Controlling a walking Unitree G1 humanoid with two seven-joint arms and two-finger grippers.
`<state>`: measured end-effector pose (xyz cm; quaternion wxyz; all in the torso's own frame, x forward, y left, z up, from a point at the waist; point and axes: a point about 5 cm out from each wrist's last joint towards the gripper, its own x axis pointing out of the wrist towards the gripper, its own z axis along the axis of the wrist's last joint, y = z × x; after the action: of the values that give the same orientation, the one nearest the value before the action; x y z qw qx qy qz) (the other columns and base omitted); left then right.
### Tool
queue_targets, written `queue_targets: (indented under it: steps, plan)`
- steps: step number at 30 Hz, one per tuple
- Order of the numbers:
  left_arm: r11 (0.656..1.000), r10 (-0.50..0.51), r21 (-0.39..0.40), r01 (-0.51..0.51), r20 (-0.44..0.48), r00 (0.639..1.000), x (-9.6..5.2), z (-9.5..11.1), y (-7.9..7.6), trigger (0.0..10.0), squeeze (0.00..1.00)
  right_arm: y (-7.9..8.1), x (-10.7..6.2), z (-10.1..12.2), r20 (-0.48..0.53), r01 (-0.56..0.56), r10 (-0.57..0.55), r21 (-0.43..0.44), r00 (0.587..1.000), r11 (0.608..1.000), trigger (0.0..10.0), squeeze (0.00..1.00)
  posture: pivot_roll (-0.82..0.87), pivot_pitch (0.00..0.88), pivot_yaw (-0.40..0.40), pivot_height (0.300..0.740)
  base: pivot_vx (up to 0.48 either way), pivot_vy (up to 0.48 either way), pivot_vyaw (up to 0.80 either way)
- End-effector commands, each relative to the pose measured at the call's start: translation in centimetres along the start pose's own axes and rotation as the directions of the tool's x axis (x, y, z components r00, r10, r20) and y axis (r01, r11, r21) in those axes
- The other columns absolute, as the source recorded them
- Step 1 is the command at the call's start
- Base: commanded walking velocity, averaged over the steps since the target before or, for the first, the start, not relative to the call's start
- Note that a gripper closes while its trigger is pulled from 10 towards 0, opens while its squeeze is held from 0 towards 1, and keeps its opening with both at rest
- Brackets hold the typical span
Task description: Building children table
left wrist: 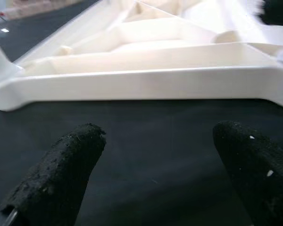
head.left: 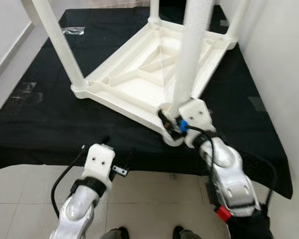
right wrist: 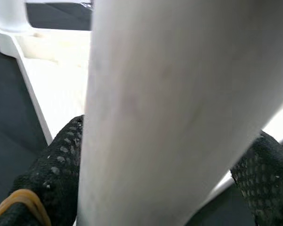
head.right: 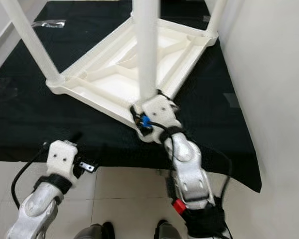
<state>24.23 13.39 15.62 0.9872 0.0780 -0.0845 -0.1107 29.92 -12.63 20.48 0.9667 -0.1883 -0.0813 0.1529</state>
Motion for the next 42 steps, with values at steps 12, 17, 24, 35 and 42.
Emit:
queue_targets:
  steps: [12,17,24,35,42]
  plan:
    - [0.998,-0.052,-0.023,0.051,-0.021,0.998,1.4,-0.3,-0.4,10.0,0.0,-7.2,-2.9,-2.9,-0.17,0.389,-0.399,-0.091,0.901,0.917,10.0,0.24,-0.07,0.154,0.065,0.74,0.0,0.0,0.0]
    - [0.997,-0.068,-0.03,0.067,-0.021,0.997,1.7,-0.3,-0.6,10.0,0.0,-10.0,-3.7,-2.9,-0.165,0.483,-0.499,-0.126,0.851,0.866,10.0,0.19,-0.08,0.141,0.071,0.74,0.0,0.0,0.0]
    - [0.994,-0.102,-0.037,0.101,-0.01,0.995,2.1,-0.2,-1.2,10.0,0.0,-7.1,-3.1,-2.7,-0.154,0.374,-0.362,0.054,0.919,0.926,10.0,0.0,-0.08,0.135,0.08,0.74,0.0,0.0,0.0]
    - [0.993,-0.113,-0.037,0.113,-0.011,0.994,2.1,-0.1,-1.2,10.0,0.0,-5.8,-6.0,-5.2,-0.289,0.378,-0.332,0.119,0.898,0.918,10.0,0.0,-0.1,0.156,0.081,0.74,0.0,0.0,0.0]
    - [0.99,-0.14,-0.007,0.14,0.006,0.99,2.2,0.3,-1.7,10.0,0.0,-4.7,-7.6,-4.5,-0.24,0.358,-0.307,0.211,0.921,0.91,10.0,0.0,-0.12,0.177,0.098,0.74,0.0,0.0,0.0]
